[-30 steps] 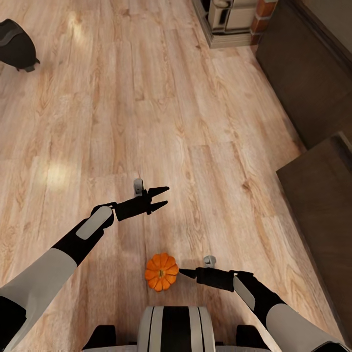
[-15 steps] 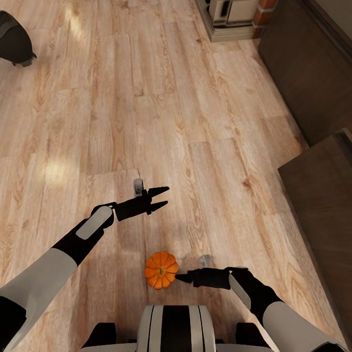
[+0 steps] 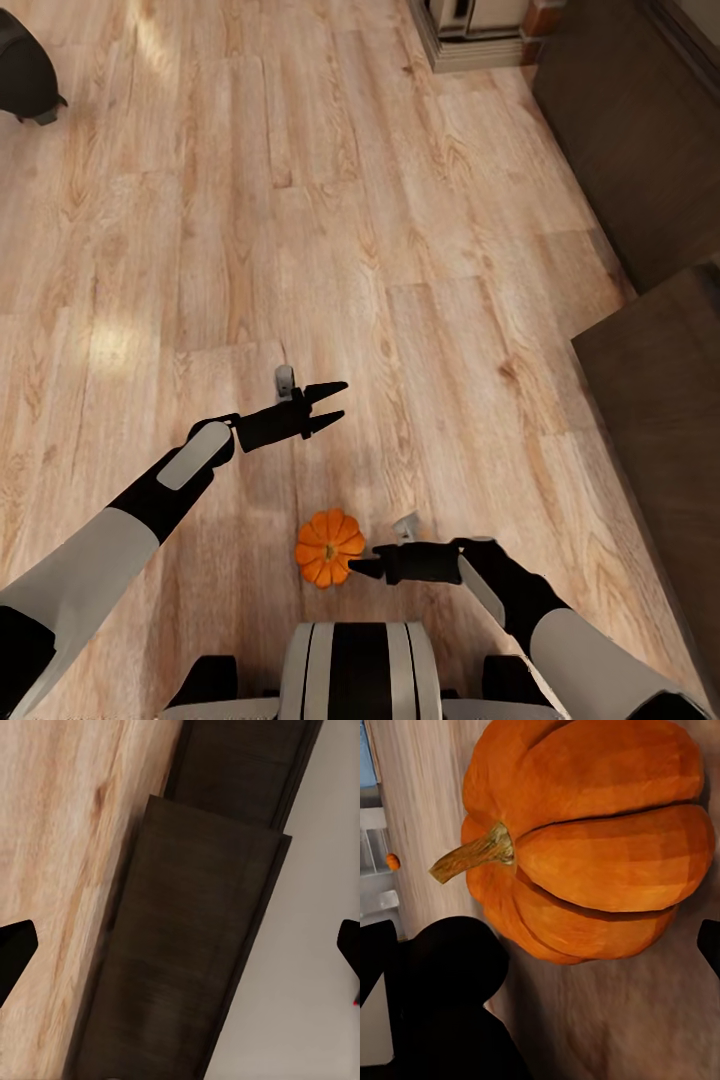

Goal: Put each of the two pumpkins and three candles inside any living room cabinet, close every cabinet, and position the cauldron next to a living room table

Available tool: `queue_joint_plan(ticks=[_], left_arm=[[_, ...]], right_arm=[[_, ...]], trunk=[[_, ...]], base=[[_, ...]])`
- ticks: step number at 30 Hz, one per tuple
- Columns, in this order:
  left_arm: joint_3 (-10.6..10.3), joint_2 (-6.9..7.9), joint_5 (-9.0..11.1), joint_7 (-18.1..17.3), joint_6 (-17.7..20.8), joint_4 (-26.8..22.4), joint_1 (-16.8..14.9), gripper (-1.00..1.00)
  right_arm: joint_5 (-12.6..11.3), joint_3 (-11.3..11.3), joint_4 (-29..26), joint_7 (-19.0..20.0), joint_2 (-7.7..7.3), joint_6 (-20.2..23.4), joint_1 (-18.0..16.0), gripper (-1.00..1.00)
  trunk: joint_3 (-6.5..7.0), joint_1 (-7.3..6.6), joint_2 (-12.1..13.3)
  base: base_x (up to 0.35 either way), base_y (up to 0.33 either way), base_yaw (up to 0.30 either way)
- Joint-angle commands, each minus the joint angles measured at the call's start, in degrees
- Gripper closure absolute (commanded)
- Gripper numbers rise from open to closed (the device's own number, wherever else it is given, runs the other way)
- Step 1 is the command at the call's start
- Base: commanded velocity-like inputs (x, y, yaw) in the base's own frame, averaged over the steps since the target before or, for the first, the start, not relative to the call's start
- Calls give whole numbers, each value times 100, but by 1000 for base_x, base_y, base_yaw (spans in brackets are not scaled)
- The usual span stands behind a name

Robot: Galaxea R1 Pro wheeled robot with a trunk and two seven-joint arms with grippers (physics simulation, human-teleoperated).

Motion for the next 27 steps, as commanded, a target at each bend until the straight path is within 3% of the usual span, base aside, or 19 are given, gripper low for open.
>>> queue_joint_plan(ticks=[1,6,18,23,27], left_arm=[[0,-3,4,0,1,0,0,-100],[0,10,6,-6,0,4,0,-100],[0,20,3,-9,1,9,0,-100],[0,20,-3,-9,0,9,0,-100],[0,20,-3,-9,0,9,0,-100]], right_arm=[[0,44,-18,0,8,-3,0,-100],[6,162,-63,0,8,-8,-1,-100],[64,181,-87,0,9,-13,0,-100],[156,171,-83,-7,1,-464,-1,-100],[163,166,-81,-18,-1,-571,2,-100]], trunk=[[-23,2,-2],[-45,5,-3],[-45,5,-3],[-45,5,-3],[-45,5,-3]], base=[[0,0,0],[0,0,0],[78,0,0],[20,0,0],[3,0,0]])
